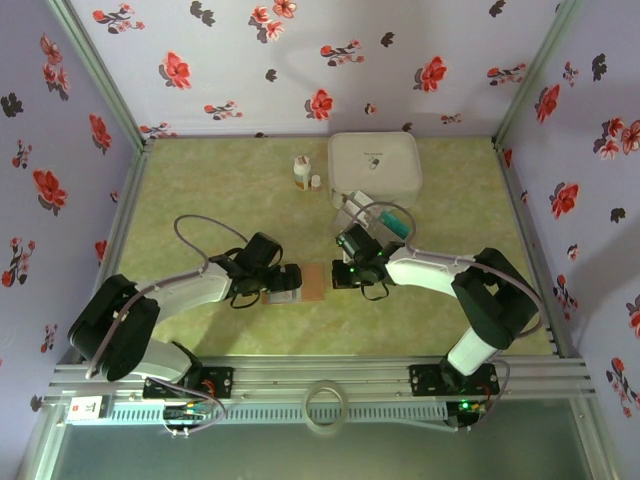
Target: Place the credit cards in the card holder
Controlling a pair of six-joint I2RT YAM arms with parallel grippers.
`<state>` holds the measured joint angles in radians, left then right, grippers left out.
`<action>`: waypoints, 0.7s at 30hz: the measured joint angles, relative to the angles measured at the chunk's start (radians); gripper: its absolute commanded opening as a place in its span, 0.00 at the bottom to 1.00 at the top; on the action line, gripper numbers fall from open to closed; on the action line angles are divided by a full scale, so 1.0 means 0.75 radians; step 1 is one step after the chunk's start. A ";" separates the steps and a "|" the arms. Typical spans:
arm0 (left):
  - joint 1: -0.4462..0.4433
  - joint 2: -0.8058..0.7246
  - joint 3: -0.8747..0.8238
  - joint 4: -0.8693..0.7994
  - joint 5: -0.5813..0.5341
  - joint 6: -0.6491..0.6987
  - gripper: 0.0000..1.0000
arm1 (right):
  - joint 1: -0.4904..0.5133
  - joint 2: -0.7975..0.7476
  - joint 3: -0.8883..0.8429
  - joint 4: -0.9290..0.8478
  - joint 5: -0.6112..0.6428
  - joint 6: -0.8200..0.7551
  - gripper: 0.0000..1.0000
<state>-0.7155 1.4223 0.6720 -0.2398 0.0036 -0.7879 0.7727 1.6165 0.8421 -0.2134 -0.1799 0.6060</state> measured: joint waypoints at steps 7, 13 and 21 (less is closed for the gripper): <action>-0.003 0.000 0.000 -0.054 -0.052 0.001 1.00 | 0.004 0.005 0.000 0.000 0.000 0.000 0.00; -0.005 0.005 0.000 -0.061 -0.065 0.001 1.00 | 0.006 0.007 0.000 0.001 0.000 0.000 0.00; -0.020 0.025 0.020 -0.072 -0.073 0.008 1.00 | 0.006 0.018 0.001 0.001 0.000 0.000 0.00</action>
<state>-0.7307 1.4410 0.6872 -0.2935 -0.0513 -0.7822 0.7773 1.6302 0.8425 -0.2131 -0.1799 0.6060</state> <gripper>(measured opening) 0.997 0.039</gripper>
